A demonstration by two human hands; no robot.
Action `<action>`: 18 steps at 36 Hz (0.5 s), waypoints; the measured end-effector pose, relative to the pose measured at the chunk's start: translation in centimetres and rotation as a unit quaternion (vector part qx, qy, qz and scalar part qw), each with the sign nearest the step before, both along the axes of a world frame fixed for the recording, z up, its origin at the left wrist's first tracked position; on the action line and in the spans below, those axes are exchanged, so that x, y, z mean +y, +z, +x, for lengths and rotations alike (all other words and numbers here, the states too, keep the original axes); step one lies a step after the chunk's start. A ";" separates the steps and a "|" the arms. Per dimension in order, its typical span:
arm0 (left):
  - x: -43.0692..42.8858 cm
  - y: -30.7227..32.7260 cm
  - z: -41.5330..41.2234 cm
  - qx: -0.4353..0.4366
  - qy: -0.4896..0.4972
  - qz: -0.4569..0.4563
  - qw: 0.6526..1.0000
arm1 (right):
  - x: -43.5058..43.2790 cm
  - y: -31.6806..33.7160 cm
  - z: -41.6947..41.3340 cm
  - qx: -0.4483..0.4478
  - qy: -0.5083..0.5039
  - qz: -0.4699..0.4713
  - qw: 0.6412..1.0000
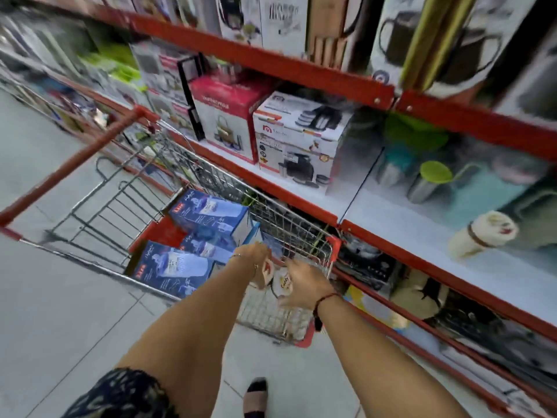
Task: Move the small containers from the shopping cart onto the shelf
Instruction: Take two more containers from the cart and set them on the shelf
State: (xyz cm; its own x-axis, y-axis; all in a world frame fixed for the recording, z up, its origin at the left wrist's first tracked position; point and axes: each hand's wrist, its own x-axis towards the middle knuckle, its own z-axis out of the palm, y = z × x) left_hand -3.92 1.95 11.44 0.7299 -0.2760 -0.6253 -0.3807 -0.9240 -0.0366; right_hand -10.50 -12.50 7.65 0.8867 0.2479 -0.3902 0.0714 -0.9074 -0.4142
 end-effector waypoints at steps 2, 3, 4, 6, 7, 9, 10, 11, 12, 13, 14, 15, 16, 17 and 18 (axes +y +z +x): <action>-1.0 2.8 -0.9 -0.024 -0.011 0.002 1.000 | -1.5 2.3 -0.6 -0.018 0.005 0.006 1.000; -1.9 4.4 -1.6 -0.035 -0.020 0.001 0.999 | -2.6 3.9 -1.2 -0.028 0.004 0.006 1.000; -2.4 5.4 -1.9 -0.037 -0.018 -0.004 0.999 | -3.2 4.5 -1.4 -0.037 0.002 0.010 0.999; -4.1 8.0 -2.8 -0.043 -0.015 -0.019 0.999 | -5.4 6.5 -2.3 -0.058 -0.003 0.020 0.998; -5.2 9.2 -3.3 -0.038 -0.012 -0.026 0.999 | -6.7 7.5 -2.9 -0.066 -0.005 0.022 0.998; -7.6 11.2 -4.7 -0.046 -0.009 -0.048 0.998 | -9.5 9.2 -4.3 -0.085 -0.010 0.021 0.996; -8.7 11.8 -5.2 -0.048 -0.013 -0.051 0.997 | -10.7 9.9 -4.8 -0.092 -0.013 0.018 0.995; -9.5 12.3 -5.5 -0.046 -0.020 -0.053 0.997 | -11.7 10.4 -5.1 -0.097 -0.015 0.018 0.995; -11.0 12.9 -6.3 -0.047 -0.026 -0.059 0.997 | -13.3 11.2 -6.0 -0.106 -0.016 0.015 0.994; -12.5 13.4 -7.0 -0.048 -0.031 -0.065 0.996 | -14.9 11.8 -6.8 -0.113 -0.016 0.013 0.993; -13.9 13.7 -7.6 -0.051 -0.033 -0.075 0.995 | -16.4 12.3 -7.6 -0.120 -0.018 0.011 0.993; -15.7 14.0 -8.4 -0.057 -0.038 -0.089 0.994 | -18.4 12.8 -8.6 -0.125 -0.021 0.005 0.992; -17.2 14.3 -9.0 -0.060 -0.043 -0.102 0.992 | -19.9 13.2 -9.3 -0.128 -0.024 -0.002 0.991; -18.8 14.4 -9.6 -0.064 -0.051 -0.112 0.990 | -21.5 13.5 -10.1 -0.132 -0.029 -0.007 0.991; -20.7 14.6 -10.3 -0.065 -0.059 -0.122 0.989 | -23.3 13.8 -11.2 -0.137 -0.038 -0.012 0.990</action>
State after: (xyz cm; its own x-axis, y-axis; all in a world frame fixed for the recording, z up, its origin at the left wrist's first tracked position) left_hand -14.22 -18.74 26.02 0.7537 -0.4946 -0.4328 -0.4927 -0.8610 0.1260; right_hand -21.68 -35.85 21.45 0.9758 0.1696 -0.1378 0.1086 -0.9235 -0.3680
